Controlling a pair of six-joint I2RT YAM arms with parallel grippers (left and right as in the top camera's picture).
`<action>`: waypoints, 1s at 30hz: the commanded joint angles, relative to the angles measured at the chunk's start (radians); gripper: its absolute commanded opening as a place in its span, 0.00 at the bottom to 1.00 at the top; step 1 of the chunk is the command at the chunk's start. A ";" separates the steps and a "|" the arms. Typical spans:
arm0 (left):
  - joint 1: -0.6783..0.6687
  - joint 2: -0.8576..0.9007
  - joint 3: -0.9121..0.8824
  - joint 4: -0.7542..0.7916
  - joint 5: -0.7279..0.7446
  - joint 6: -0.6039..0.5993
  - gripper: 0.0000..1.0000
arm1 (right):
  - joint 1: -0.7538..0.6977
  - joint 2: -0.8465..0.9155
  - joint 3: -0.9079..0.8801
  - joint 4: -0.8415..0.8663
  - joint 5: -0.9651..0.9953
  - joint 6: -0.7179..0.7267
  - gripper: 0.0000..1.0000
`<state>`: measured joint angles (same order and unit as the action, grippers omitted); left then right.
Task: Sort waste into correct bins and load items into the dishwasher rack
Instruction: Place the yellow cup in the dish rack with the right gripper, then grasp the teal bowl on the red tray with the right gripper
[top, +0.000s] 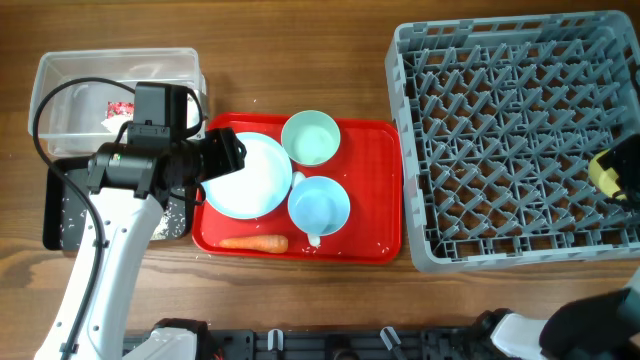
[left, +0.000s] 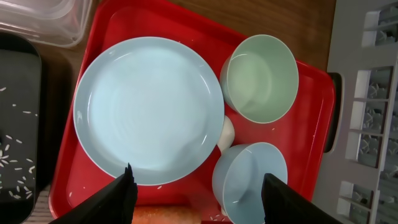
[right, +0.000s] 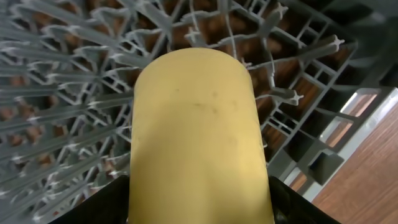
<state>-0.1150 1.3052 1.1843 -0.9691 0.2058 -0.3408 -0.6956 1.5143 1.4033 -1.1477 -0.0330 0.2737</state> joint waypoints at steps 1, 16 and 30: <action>-0.001 -0.009 0.005 0.000 -0.010 0.020 0.65 | -0.003 0.071 0.020 0.001 0.025 0.018 0.61; -0.001 -0.009 0.004 -0.011 -0.018 0.020 0.70 | 0.093 -0.032 0.066 0.090 -0.476 -0.156 0.96; 0.040 -0.009 0.004 -0.125 -0.204 -0.117 0.81 | 1.131 0.230 0.065 0.376 -0.163 -0.053 0.89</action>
<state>-0.0841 1.3052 1.1843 -1.0939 0.0269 -0.4343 0.3561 1.6169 1.4597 -0.8085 -0.3115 0.1173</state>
